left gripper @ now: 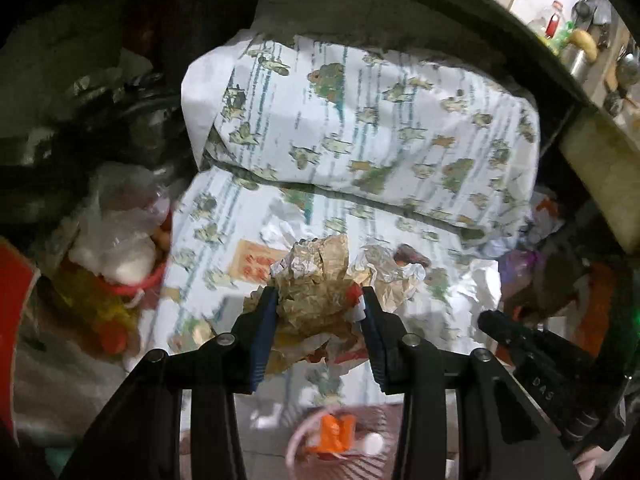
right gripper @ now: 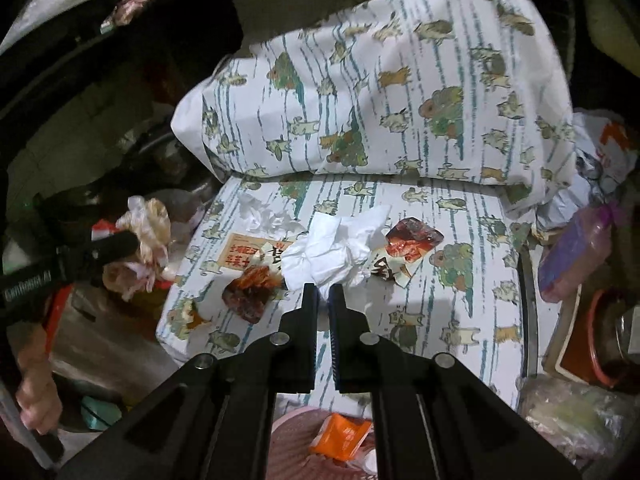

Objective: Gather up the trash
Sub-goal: 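Lift the wrappers and tissue and carry both tools over the pink basket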

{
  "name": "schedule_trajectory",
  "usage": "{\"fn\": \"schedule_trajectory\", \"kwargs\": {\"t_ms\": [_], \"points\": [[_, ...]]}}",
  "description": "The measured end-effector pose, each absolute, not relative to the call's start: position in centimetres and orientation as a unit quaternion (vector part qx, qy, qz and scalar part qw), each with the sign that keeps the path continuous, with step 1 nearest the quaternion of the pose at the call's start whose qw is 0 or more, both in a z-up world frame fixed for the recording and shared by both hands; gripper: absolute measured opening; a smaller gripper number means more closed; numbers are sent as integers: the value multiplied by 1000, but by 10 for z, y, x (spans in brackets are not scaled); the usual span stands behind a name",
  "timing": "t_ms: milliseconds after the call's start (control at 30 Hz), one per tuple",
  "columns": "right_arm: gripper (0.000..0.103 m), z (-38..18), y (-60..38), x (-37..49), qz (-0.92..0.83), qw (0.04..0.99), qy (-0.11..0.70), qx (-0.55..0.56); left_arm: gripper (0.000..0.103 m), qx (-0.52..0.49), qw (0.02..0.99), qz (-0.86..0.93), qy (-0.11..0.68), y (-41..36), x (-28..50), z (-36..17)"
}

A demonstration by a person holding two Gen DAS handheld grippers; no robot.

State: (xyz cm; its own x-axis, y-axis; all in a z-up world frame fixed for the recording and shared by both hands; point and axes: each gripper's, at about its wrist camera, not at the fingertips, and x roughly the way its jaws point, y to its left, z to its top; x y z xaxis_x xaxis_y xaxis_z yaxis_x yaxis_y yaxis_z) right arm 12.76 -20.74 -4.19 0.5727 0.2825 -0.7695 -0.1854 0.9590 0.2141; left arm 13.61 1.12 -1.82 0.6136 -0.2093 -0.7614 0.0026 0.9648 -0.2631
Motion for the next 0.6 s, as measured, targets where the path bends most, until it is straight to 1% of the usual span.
{"fn": "schedule_trajectory", "kwargs": {"t_ms": [67, 167, 267, 400, 600], "points": [[5, -31, -207, 112, 139, 890, 432, 47, 42, -128, 887, -74, 437, 8, 122, -17], [5, -22, -205, 82, 143, 895, 421, 23, 42, -104, 889, -75, 439, 0, 94, -20], [5, -23, -211, 55, 150, 890, 429, 30, 42, -105, 878, -89, 459, -1, 66, -36], [5, -37, -223, 33, 148, 884, 440, 52, 42, -110, 866, -96, 479, -1, 39, -56], [5, -68, -229, 26, 142, 869, 471, 56, 42, -93, 854, -103, 501, -14, 36, -82]]}}
